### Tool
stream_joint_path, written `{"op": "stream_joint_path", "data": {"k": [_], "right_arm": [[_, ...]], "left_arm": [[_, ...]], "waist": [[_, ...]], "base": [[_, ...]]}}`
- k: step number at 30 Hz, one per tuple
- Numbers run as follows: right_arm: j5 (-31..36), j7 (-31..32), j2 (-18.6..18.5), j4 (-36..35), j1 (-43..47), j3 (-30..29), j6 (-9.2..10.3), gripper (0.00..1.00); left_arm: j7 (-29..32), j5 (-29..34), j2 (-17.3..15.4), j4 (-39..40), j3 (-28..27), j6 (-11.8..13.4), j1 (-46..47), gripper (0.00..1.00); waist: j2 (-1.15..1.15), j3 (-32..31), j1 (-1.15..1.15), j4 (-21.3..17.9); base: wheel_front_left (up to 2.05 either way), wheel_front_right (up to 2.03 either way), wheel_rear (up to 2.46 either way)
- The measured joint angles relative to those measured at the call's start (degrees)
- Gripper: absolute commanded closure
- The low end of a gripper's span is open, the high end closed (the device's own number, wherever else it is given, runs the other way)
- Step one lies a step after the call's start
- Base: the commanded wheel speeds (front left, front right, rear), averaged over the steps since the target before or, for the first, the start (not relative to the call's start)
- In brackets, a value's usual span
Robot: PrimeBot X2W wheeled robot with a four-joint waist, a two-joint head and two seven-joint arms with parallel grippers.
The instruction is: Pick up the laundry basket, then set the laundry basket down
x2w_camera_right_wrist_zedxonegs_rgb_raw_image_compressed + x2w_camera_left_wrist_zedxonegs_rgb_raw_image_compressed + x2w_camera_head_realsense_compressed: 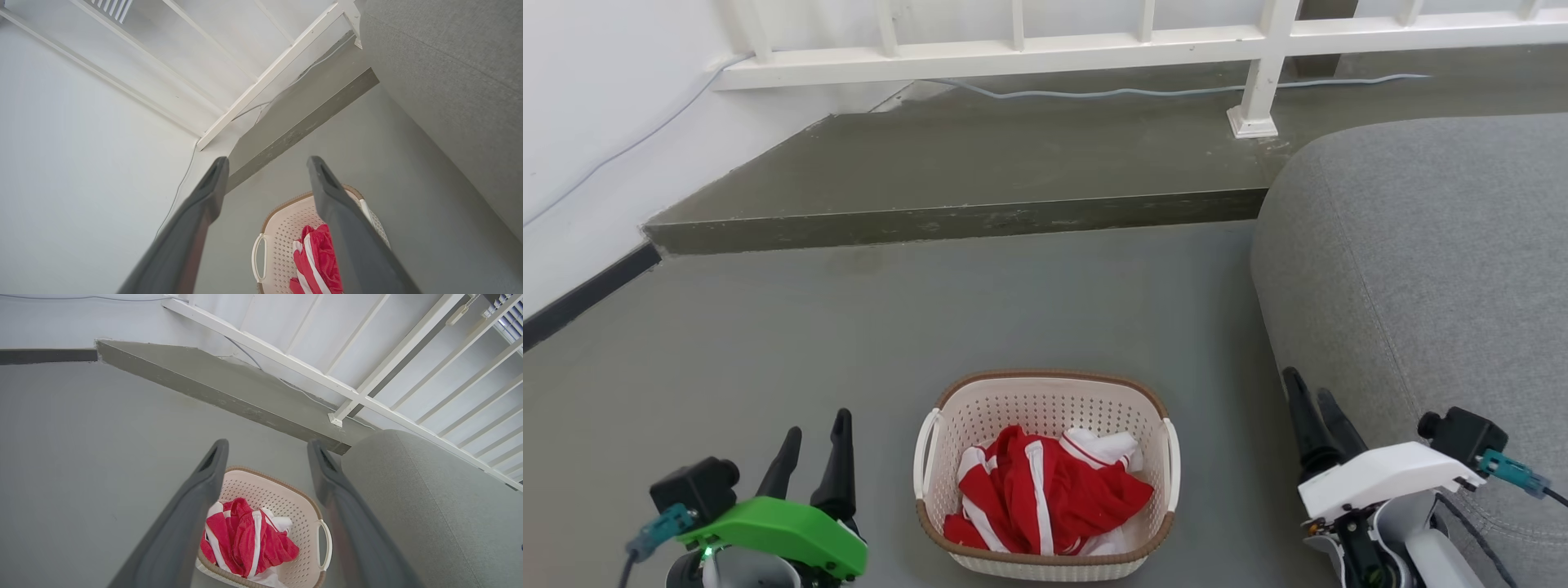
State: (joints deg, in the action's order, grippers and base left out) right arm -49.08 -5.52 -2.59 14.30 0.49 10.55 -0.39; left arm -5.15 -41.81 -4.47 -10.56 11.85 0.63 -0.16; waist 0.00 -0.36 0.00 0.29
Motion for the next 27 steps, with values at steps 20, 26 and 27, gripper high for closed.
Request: {"op": "stream_joint_path", "data": {"k": [20, 26, 27], "right_arm": [[12.8, -3.1, 0.0, -1.7, 0.0, 4.7, 1.59, 0.00], [16.9, -4.3, 0.0, -2.2, 0.1, 6.1, 2.27, 0.00], [17.7, -4.5, 0.0, -2.4, 0.1, 6.4, 2.53, 0.00]], "left_arm": [[-3.5, 15.4, 0.0, 2.9, 3.3, 2.5, -1.4, 0.00], [-4.6, 19.7, 0.0, 3.9, 4.3, 3.0, -2.1, 0.00], [-4.6, 20.4, 0.0, 4.0, 4.4, 3.1, -2.2, 0.00]], "waist": [[0.00, -0.2, 0.00, 0.2], [0.00, -0.2, 0.00, 0.2], [0.00, -0.2, 0.00, 0.2]], "base": [[0.00, 0.00, 0.00], [0.00, 0.00, 0.00], [0.00, 0.00, 0.00]]}}
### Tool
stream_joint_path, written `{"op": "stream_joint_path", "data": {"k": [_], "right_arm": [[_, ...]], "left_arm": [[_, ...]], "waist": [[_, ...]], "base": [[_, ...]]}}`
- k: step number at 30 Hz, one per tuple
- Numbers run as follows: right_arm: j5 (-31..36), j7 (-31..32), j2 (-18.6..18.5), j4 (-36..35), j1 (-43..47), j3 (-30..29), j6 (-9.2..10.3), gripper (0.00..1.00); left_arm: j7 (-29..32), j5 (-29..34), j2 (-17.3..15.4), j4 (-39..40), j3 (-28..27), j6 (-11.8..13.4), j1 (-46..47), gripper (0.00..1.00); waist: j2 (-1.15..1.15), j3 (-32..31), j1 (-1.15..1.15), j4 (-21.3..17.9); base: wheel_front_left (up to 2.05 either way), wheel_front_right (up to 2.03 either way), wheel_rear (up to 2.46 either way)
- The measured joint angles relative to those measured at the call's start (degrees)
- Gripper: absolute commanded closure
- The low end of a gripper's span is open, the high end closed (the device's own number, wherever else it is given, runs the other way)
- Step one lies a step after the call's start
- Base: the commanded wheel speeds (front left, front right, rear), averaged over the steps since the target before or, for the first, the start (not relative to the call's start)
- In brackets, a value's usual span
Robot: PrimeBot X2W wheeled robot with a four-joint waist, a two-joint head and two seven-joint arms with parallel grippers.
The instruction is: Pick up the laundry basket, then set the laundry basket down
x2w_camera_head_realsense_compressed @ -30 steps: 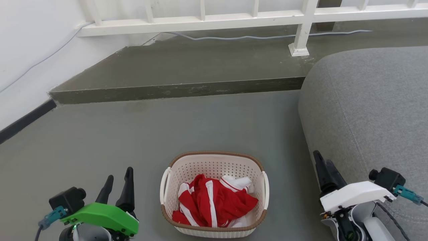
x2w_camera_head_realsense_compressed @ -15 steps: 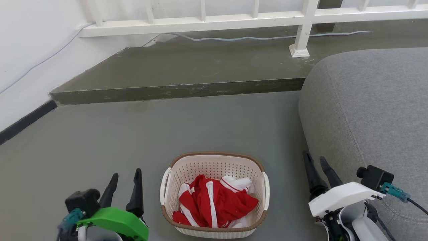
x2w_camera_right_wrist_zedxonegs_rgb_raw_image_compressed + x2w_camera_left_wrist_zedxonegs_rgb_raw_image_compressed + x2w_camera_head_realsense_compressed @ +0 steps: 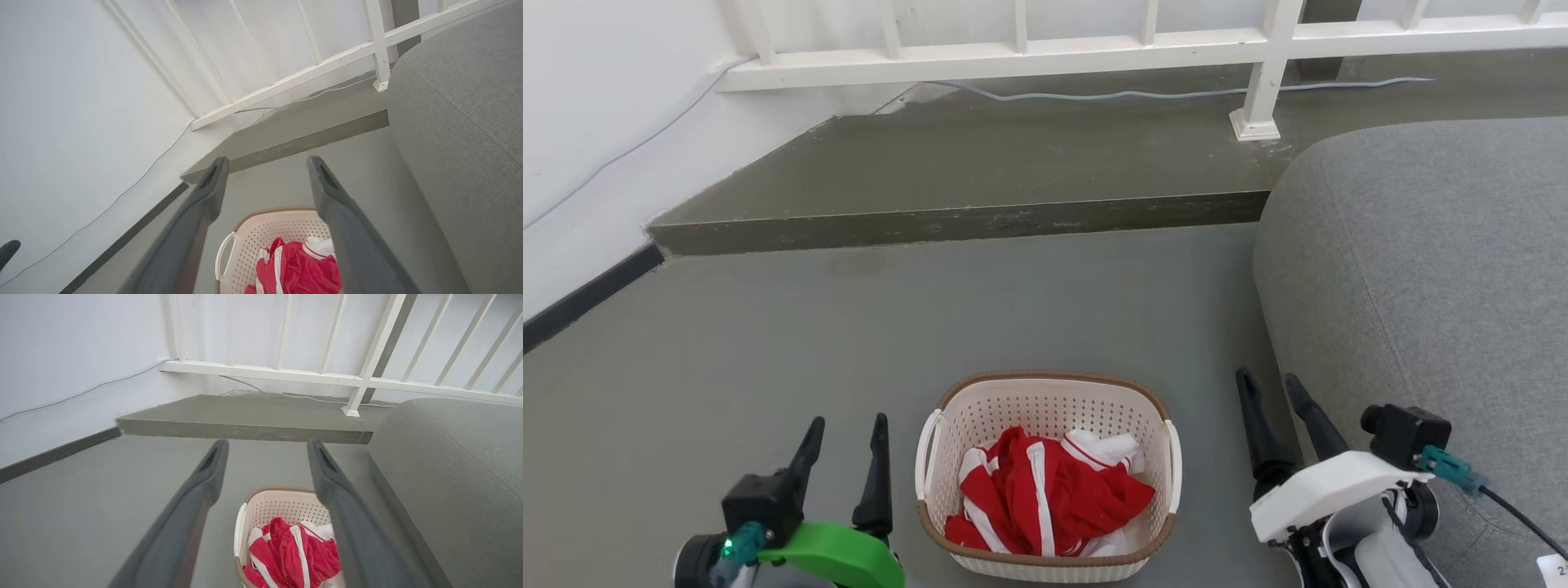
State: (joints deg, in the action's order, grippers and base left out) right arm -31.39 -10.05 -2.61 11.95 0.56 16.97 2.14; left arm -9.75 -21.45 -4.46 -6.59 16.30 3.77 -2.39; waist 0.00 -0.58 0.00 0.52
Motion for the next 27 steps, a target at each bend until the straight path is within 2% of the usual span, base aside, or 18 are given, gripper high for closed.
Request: {"op": "stream_joint_path", "data": {"k": [27], "right_arm": [[16.8, -4.3, -0.2, -2.3, 1.1, 4.5, 2.02, 0.00]], "left_arm": [[-4.5, 15.3, 0.1, 3.8, 1.7, 2.9, -2.4, 0.00]], "waist": [[0.00, 0.1, 0.00, 0.2]], "base": [[0.00, 0.00, 0.00]]}}
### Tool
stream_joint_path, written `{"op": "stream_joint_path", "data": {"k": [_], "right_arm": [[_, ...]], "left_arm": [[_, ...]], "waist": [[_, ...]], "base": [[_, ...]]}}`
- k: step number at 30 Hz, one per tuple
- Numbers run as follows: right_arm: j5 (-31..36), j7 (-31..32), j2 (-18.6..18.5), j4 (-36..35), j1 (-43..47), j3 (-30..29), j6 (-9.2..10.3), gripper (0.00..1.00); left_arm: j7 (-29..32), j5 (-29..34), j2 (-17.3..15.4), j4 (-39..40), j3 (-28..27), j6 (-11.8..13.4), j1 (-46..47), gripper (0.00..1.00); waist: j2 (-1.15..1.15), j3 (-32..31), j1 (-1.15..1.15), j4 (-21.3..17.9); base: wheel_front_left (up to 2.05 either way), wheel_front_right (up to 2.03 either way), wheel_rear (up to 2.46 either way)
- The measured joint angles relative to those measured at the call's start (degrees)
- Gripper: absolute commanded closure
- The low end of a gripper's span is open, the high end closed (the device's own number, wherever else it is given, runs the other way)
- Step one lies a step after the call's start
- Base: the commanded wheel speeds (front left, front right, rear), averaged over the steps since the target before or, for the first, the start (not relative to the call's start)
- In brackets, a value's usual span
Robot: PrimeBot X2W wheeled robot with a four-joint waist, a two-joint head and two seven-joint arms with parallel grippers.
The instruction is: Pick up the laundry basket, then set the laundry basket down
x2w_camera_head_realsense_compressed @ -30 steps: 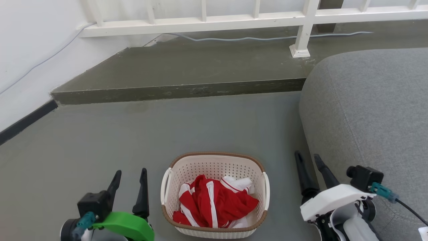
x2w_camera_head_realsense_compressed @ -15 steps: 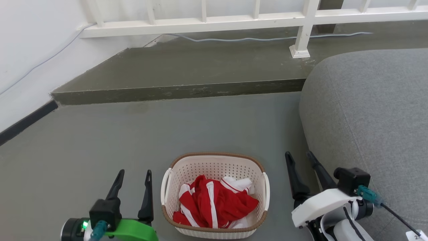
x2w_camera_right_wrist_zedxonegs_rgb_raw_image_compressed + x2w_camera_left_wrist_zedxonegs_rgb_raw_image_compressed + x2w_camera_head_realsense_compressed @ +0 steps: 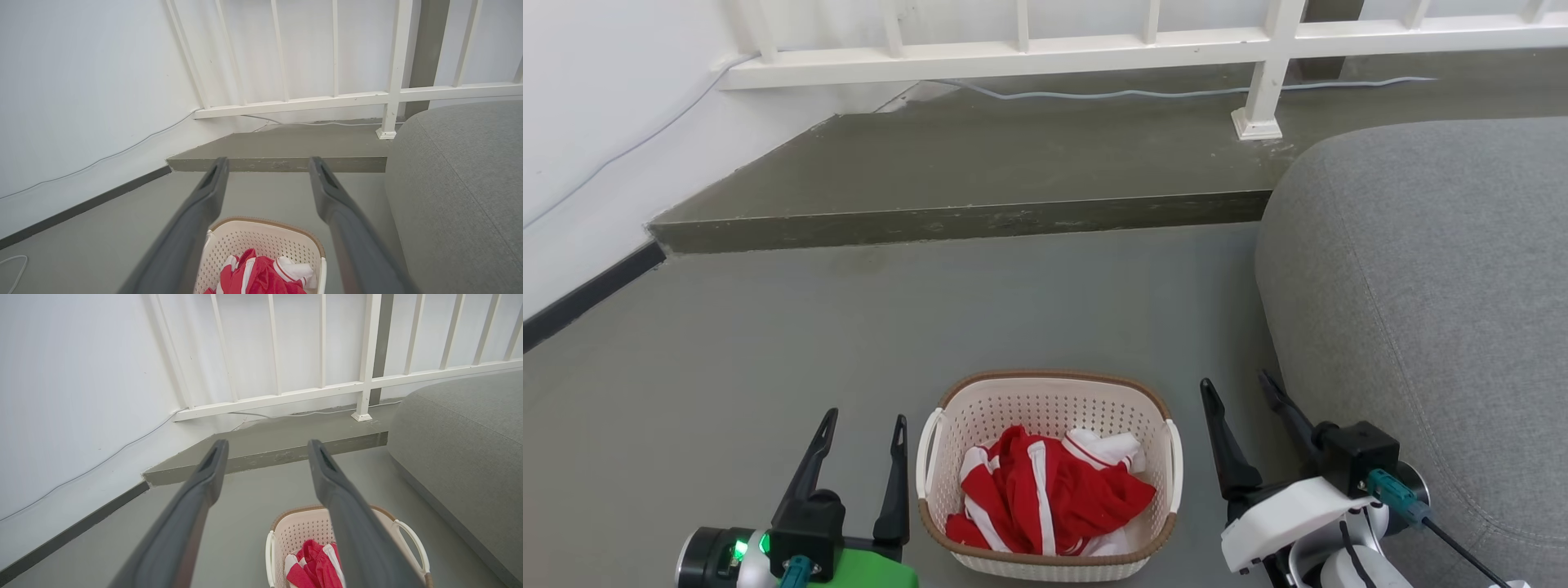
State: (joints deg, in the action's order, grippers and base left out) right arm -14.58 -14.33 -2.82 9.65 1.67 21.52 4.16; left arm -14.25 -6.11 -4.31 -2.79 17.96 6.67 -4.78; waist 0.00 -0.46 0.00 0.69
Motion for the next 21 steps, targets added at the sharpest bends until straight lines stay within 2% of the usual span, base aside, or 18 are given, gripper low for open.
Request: {"op": "stream_joint_path", "data": {"k": [21], "right_arm": [[0.0, 0.0, 0.0, 0.0, 0.0, -0.7, -0.01, 0.00]], "left_arm": [[0.0, -0.2, 0.3, 0.0, -1.2, 0.0, -0.2, 0.00]], "waist": [[0.00, 0.6, 0.00, -0.1]], "base": [[0.00, 0.00, 0.00]]}}
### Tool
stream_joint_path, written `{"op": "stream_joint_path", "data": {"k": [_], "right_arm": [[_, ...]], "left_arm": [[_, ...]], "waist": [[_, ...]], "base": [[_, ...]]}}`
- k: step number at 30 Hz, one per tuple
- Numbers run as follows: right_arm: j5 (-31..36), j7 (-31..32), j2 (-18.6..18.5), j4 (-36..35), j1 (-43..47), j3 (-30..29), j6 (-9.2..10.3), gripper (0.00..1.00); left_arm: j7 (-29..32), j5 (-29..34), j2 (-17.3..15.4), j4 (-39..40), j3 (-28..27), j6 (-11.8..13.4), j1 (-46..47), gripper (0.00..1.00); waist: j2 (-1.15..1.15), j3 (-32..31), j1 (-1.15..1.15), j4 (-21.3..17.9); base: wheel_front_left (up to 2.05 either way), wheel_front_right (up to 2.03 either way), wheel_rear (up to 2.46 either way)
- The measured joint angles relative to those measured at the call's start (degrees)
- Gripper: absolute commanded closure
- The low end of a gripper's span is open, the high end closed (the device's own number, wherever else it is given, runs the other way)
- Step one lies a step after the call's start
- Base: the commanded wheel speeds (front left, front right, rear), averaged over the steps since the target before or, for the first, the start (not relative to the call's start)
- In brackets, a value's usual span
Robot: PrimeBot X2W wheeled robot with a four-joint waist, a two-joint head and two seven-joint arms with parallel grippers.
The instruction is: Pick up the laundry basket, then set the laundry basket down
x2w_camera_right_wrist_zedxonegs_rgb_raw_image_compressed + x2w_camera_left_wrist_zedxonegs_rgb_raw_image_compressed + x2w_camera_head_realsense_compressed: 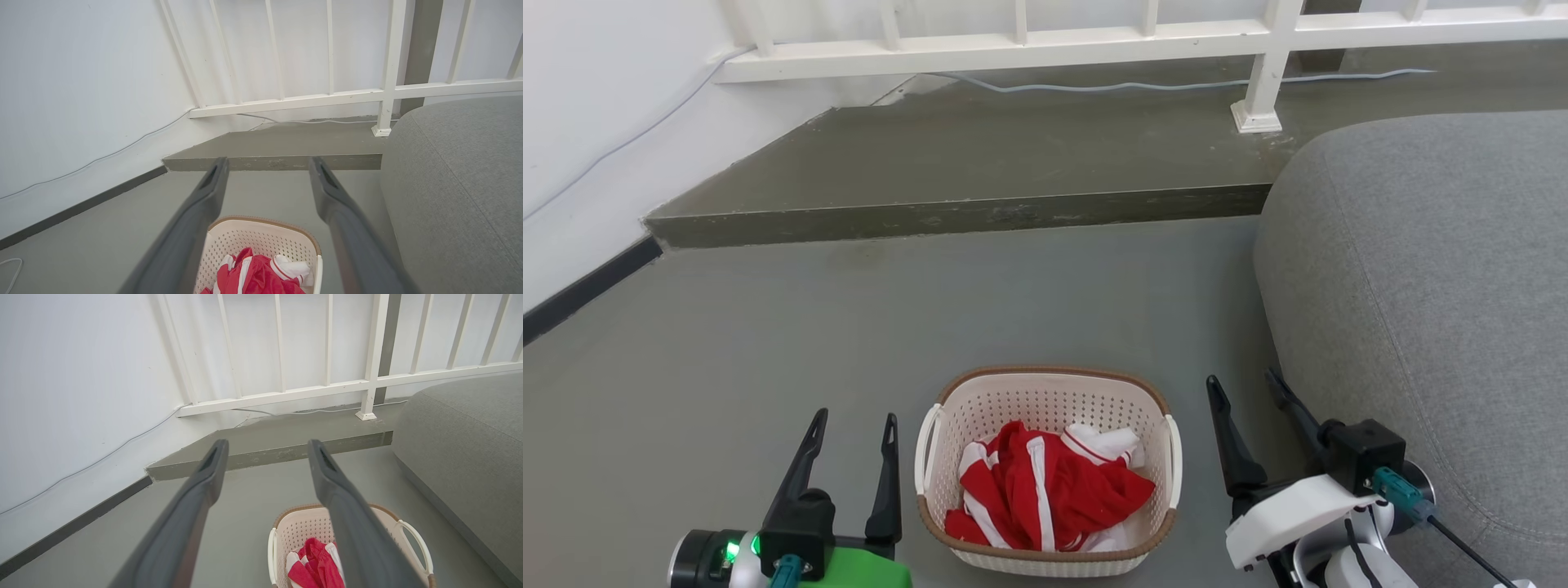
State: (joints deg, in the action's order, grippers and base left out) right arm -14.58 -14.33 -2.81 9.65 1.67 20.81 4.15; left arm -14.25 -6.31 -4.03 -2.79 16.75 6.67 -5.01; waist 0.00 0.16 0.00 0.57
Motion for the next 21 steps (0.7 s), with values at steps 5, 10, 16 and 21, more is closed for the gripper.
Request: {"op": "stream_joint_path", "data": {"k": [5, 10, 16, 21], "right_arm": [[0.0, 0.0, 0.0, 0.0, 0.0, -0.1, 0.00, 0.00], [0.0, 0.0, 0.0, 0.0, 0.0, -0.3, 0.00, 0.00], [0.0, 0.0, 0.0, -0.1, 0.0, -0.5, -0.01, 0.00], [0.0, 0.0, 0.0, -0.7, 0.0, -0.9, -0.01, 0.00]], "left_arm": [[0.0, -0.1, 0.1, 0.0, -0.2, 0.0, 0.0, 0.00], [0.0, -0.1, 0.1, 0.0, -0.3, 0.0, 0.0, 0.00], [0.0, -0.1, 0.3, 0.0, -0.4, 0.0, 0.0, 0.00], [0.0, -0.4, 0.4, 0.7, -0.5, 0.0, 0.0, 0.00]], "waist": [[0.00, 0.1, 0.00, 0.0], [0.00, 0.3, 0.00, -0.1], [0.00, 0.6, 0.00, -0.1], [0.00, 1.6, 0.00, -0.1]], "base": [[0.00, 0.00, 0.00], [0.00, 0.00, 0.00], [0.00, 0.00, 0.00], [0.00, 0.00, 0.00]]}}
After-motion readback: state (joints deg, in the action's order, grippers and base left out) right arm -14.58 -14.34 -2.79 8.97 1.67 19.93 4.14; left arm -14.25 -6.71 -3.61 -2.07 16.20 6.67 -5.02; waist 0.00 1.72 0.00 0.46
